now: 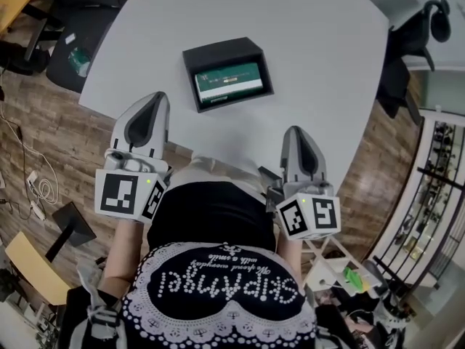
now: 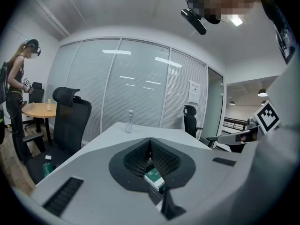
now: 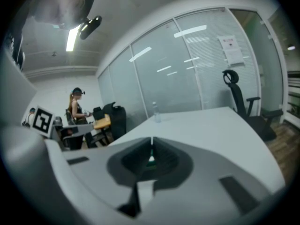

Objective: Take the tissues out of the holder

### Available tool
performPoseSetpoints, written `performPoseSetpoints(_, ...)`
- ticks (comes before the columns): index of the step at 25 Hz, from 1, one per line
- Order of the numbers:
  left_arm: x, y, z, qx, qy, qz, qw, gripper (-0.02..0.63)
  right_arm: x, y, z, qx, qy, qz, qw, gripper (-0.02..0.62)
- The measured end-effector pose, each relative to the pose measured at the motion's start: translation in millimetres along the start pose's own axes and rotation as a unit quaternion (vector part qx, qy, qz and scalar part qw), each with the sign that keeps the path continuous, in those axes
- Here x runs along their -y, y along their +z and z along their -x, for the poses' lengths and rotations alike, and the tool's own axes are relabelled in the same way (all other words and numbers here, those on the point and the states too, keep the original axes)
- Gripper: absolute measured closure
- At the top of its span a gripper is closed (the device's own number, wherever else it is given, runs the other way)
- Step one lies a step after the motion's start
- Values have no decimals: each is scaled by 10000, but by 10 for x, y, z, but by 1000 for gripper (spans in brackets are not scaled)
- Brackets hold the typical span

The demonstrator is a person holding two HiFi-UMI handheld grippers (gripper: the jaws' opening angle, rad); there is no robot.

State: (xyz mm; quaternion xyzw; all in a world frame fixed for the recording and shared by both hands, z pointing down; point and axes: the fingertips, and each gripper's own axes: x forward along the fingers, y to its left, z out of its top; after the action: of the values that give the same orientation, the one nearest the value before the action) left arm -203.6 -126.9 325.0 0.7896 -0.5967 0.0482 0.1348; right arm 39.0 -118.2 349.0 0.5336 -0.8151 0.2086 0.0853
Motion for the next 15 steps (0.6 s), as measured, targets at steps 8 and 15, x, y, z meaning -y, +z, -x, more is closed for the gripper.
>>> performPoseSetpoints(8, 68, -18, -50, -74, -217, 1, 9997, 578, 30, -20, 32, 6, -64, -75, 10000, 560)
performPoseSetpoints(15, 152, 20, -101, -41, -514, -13, 9987, 577, 58, -25, 42, 16, -132, -139, 9998, 560)
